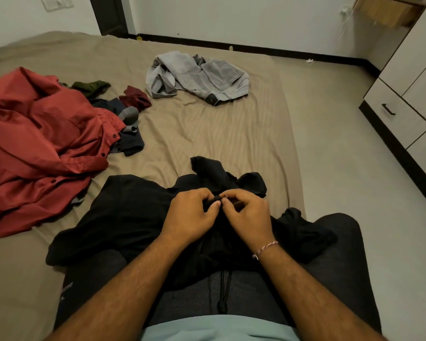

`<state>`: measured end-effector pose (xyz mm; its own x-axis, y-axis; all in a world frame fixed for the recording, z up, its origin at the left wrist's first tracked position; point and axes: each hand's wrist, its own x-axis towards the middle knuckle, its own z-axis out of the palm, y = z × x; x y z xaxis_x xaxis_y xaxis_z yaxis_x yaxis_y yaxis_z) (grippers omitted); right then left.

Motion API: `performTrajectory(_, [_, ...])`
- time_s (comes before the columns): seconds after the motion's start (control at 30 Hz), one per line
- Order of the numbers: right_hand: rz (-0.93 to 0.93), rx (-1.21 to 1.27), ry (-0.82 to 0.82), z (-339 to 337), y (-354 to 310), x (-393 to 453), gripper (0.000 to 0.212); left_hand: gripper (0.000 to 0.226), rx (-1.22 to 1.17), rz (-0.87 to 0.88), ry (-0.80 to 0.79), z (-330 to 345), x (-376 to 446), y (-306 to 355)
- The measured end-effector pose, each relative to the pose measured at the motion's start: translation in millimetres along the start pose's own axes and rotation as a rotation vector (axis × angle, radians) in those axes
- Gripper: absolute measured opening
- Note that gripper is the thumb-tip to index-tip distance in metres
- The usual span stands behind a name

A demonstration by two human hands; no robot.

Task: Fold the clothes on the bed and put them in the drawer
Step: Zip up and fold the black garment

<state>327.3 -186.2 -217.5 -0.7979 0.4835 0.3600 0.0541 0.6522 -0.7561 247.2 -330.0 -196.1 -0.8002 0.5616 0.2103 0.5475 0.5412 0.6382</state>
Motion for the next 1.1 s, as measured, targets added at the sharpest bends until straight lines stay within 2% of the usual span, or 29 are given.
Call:
performTrajectory(0.17, [0.170, 0.121, 0.054, -1.2, -2.7, 5.6, 0.017, 0.029, 0.120, 0.152, 0.033, 1.6, -3.6, 5.9])
performTrajectory(0.33, [0.513, 0.297, 0.250, -25.9, 30.4, 37.5, 0.009, 0.025, 0.037, 0.543, -0.012, -4.8, -15.6, 11.8])
performTrajectory(0.43, [0.580, 0.324, 0.306, -35.7, 42.9, 42.7, 0.007, 0.024, 0.038, 0.633, -0.024, -4.0, -22.1, 12.7])
performTrajectory(0.53, [0.441, 0.203, 0.257, -35.4, 33.7, 38.1, 0.015, 0.026, -0.017, 0.556, -0.047, -3.9, -20.1, 10.8])
performTrajectory(0.6, [0.337, 0.175, 0.199, -36.5, 25.5, 35.5, 0.017, 0.036, -0.159, 0.424, -0.054, -7.4, -16.6, 12.8])
performTrajectory(0.67, [0.220, 0.181, 0.156, -36.5, 14.6, 28.2, 0.017, 0.042, -0.309, 0.234, 0.051, -15.3, -4.1, 17.9])
performTrajectory(0.73, [0.024, 0.149, 0.164, -32.1, 3.4, 17.0, 0.014, 0.028, -0.297, 0.055, 0.151, -22.2, 18.5, 20.6])
performTrajectory(0.8, [-0.170, 0.105, 0.195, -27.1, -6.9, 5.9, 0.013, 0.012, -0.142, 0.000, 0.163, -26.2, 44.5, 19.7])
performTrajectory(0.9, [-0.378, 0.070, 0.200, -19.3, -18.1, -5.2, 0.014, 0.046, -0.043, -0.154, -0.019, -22.9, 76.2, 4.2])
performTrajectory(1.0, [-0.482, 0.049, 0.122, -13.7, -20.8, -13.5, 0.013, 0.070, -0.357, -0.404, -0.329, -23.3, 80.6, -10.1])
performTrajectory(1.07, [-0.515, 0.044, 0.063, -11.2, -19.8, -14.7, 0.010, 0.072, -0.474, -0.436, -0.487, -27.6, 71.5, -14.2])
performTrajectory(1.1, [-0.524, 0.037, 0.041, -10.1, -19.3, -14.5, 0.009, 0.062, -0.507, -0.401, -0.526, -29.5, 66.8, -15.9])
